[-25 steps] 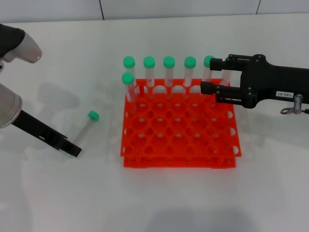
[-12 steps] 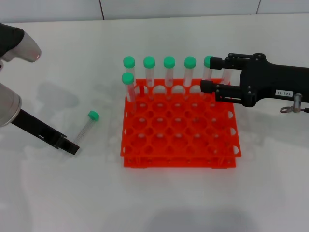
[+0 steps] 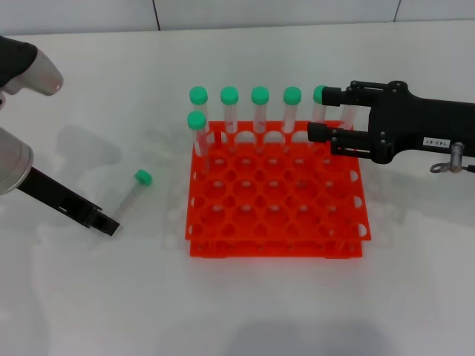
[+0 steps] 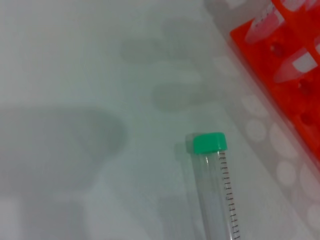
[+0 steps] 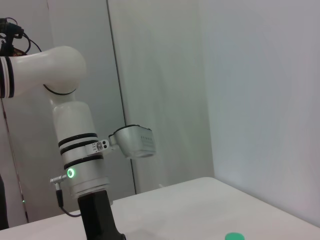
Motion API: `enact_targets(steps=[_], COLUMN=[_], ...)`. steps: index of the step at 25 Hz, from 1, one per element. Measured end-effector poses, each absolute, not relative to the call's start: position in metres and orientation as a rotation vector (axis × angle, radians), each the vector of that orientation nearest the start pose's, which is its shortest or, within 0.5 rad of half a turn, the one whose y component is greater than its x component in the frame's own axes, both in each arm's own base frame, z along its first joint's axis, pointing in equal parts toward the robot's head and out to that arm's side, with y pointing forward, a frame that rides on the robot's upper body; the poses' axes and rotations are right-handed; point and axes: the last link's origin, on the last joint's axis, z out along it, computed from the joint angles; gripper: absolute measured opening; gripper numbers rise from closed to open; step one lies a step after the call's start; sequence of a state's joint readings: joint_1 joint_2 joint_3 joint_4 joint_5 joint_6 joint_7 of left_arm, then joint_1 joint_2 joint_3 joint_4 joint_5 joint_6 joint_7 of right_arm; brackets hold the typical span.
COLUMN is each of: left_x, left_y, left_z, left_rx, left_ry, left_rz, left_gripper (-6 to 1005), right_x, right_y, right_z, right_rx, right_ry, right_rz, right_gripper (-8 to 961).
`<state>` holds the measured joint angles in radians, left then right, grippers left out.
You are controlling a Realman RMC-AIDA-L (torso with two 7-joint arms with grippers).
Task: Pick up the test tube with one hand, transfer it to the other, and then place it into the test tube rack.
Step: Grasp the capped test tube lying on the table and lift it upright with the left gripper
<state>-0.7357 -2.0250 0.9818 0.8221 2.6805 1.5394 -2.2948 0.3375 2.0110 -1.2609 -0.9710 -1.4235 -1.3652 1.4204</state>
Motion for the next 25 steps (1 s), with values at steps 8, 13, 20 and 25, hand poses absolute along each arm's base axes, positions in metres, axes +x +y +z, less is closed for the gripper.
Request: enact_targets(steps=[8, 13, 20, 25], left_x=[-0.2635, -0.2647, -0.2647, -0.2645], left_y=[0.3650, 0.3636, 0.3635, 0.3640], left_z=[0.0106, 0.0090, 0.0087, 0.0094], left_rx=[-2.599, -2.602, -2.601, -2.599], left_ry=[-1.279, -1.290, -1.294, -1.298], left_rz=[0.505, 0.509, 0.508, 0.501], left_gripper=[288, 212, 210, 195], right_x=[0.2124, 0.2125, 0.2128, 0.2125], right_y=[0.3299, 0.3297, 0.3290, 0.3289], right_z=[0.0187, 0.0187, 0.0186, 0.0187], right_rx=[-2.650, -2.651, -2.653, -2.654], right_ry=[0.344, 0.345, 0.346, 0.343], right_rz=[0.854, 0.854, 0.856, 0.856], right_gripper=[634, 635, 634, 634])
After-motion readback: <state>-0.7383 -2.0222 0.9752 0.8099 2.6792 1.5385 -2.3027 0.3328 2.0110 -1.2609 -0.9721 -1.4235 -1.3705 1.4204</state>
